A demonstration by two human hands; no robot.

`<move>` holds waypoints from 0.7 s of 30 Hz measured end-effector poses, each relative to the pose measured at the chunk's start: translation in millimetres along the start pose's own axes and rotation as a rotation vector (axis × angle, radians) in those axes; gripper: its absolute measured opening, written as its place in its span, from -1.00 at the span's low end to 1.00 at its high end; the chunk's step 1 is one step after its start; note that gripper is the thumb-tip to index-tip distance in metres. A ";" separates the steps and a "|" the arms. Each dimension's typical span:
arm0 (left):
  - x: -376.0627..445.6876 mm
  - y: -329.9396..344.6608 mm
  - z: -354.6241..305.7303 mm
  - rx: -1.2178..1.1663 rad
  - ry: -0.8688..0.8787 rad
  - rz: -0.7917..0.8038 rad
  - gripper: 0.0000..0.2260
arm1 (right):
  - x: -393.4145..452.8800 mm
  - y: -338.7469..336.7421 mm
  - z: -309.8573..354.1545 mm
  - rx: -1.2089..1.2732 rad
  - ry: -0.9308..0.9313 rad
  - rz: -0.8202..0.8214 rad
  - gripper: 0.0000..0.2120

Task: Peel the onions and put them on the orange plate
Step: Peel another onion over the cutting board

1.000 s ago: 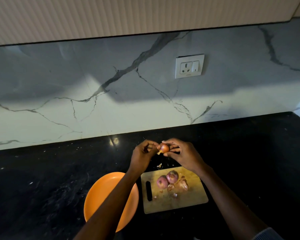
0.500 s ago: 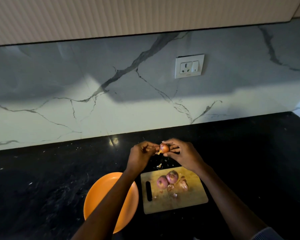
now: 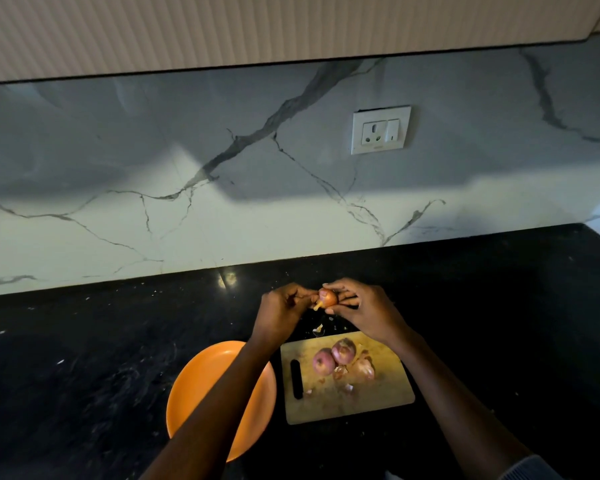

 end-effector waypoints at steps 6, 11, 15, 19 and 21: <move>-1.6 0.6 1.2 0.004 -0.022 0.005 -0.96 | -2.2 1.3 -1.1 -0.012 0.005 0.004 -0.56; -1.5 0.9 2.9 0.001 -0.008 0.009 -0.99 | -2.7 2.0 2.5 -0.022 -0.002 0.021 -0.57; -0.8 -1.2 0.3 0.013 0.021 0.016 -0.97 | -3.1 1.1 2.2 -0.014 0.008 0.004 -0.56; -3.4 -0.9 -6.6 0.045 0.071 0.046 -0.96 | -4.5 2.4 0.4 -0.038 0.013 0.024 -0.57; -4.0 -0.5 -7.7 0.052 0.084 0.045 -0.96 | -5.2 3.3 -0.8 -0.037 0.022 0.023 -0.57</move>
Point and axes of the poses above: each hand's wrist, its own x-axis towards the middle knuckle, its own y-axis out of the palm, z = x × y, the point moved 8 cm from there along x, towards the middle knuckle, and after that the axes turned 13 degrees about -z, right-handed, at the moved point
